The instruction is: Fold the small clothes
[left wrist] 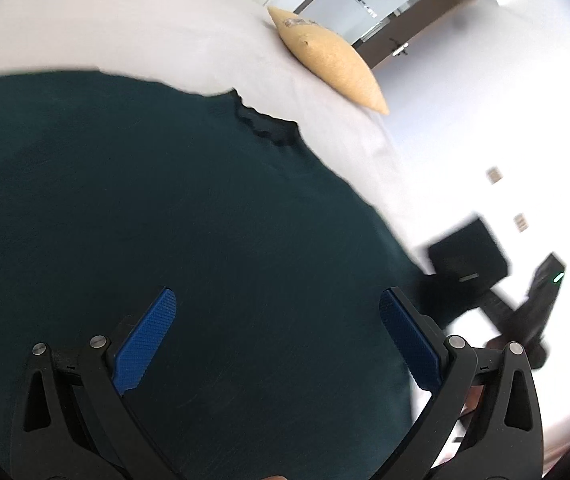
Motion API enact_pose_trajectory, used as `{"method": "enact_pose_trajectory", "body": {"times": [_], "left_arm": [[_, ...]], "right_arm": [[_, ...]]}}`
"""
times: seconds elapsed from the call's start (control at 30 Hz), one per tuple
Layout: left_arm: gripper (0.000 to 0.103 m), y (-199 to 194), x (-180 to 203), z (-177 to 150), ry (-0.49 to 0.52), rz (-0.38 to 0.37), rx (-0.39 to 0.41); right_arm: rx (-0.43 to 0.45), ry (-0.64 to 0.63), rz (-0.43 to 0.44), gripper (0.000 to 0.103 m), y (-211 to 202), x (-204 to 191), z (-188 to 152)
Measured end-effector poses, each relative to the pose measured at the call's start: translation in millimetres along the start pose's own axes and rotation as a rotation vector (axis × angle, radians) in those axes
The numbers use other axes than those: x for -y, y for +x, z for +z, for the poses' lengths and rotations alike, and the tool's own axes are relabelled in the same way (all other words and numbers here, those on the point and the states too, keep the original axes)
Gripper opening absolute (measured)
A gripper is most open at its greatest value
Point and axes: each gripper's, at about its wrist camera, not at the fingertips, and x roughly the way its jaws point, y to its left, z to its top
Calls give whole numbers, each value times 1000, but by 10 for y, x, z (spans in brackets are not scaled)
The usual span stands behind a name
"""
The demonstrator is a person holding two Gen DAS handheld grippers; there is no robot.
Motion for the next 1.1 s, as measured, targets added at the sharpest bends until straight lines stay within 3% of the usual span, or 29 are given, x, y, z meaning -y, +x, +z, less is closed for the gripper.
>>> {"method": "enact_pose_trajectory", "body": {"times": [0.1, 0.17, 0.37, 0.43, 0.5, 0.67, 0.73, 0.8, 0.83, 0.9, 0.97, 1.0, 1.1], "left_arm": [[103, 222, -134, 116, -106, -79, -89], [103, 354, -174, 172, -132, -101, -120], [103, 715, -160, 316, -221, -206, -174], [103, 829, -85, 384, -209, -214, -194], [103, 992, -12, 412, -201, -210, -244], [103, 1333, 183, 422, -163, -197, -324], [94, 1400, 252, 357, -156, -198, -338], [65, 1459, 255, 321, -177, -205, -355], [58, 1460, 251, 283, -182, -202, -362], [31, 1493, 255, 255, -174, -183, -366], [23, 1496, 275, 230, -156, -170, -368], [15, 1501, 293, 224, -142, -166, -367], [7, 1431, 310, 208, -116, -152, -349]], "right_arm": [[-82, -211, -17, 10, 442, -735, -229], [-114, -240, -22, 11, 572, -938, -351], [-131, -206, -18, 14, 630, -968, -422], [-134, -195, -12, 15, 627, -972, -441], [-137, -197, -5, 18, 601, -1003, -686], [-147, -187, 43, 35, 631, -1058, -761], [-149, -184, 49, 35, 636, -1050, -782], [-154, -166, 63, 35, 622, -1006, -783], [-160, -152, 74, 35, 602, -976, -779], [-173, -118, 100, 40, 535, -906, -781], [-175, -60, 129, 59, 416, -789, -804], [-169, -11, 144, 63, 312, -682, -833], [-137, 190, 241, 79, 36, -273, -950]]}}
